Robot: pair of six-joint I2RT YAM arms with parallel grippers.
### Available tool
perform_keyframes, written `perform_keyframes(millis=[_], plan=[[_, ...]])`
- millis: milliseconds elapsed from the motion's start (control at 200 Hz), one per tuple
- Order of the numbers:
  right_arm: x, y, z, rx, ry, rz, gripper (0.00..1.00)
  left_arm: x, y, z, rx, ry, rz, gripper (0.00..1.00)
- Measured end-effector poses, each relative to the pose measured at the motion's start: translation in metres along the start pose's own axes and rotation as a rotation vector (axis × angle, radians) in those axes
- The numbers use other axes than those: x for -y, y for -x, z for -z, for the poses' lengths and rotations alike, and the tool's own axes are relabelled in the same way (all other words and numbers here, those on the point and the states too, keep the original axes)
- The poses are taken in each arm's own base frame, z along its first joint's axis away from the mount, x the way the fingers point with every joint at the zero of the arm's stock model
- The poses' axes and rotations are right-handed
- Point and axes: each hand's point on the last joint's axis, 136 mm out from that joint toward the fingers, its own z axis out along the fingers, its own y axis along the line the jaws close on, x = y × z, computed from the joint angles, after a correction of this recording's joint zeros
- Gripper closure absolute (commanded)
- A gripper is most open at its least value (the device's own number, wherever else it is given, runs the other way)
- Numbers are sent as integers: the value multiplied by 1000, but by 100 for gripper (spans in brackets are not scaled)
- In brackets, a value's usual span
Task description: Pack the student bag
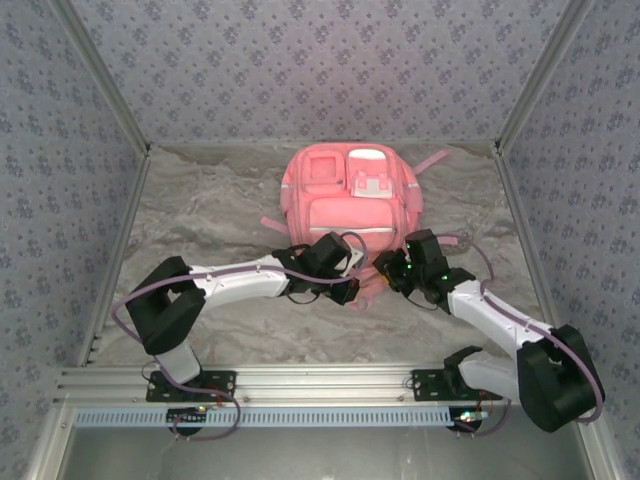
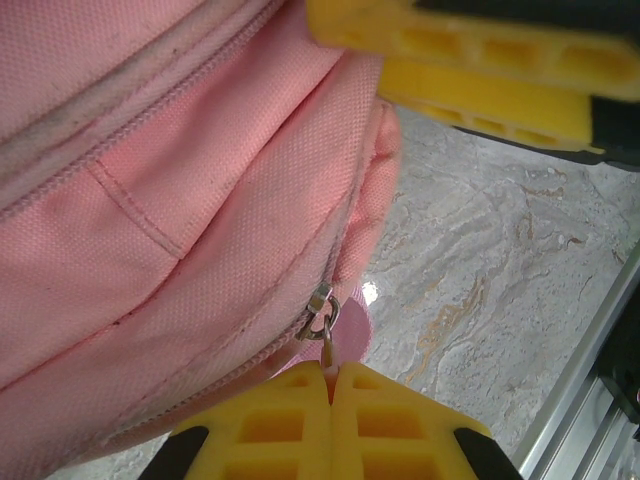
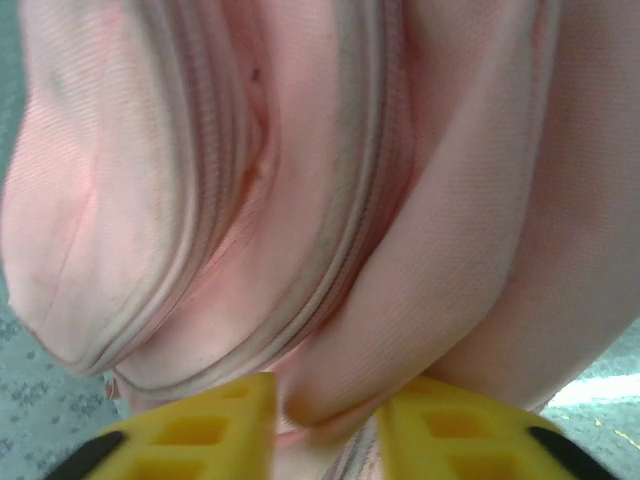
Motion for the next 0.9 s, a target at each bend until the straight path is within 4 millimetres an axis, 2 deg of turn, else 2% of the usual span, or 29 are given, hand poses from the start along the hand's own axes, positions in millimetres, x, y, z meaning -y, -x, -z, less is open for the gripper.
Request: perform_keyframes(millis=[110, 455, 899], plan=[[2, 1, -5, -1, -8, 2, 100, -1, 0, 0, 2, 7, -1, 100], [11, 3, 3, 27, -51, 80, 100, -18, -8, 2, -13, 113, 1, 100], [15, 8, 11, 57, -94, 125, 100, -45, -13, 20, -1, 206, 40, 100]])
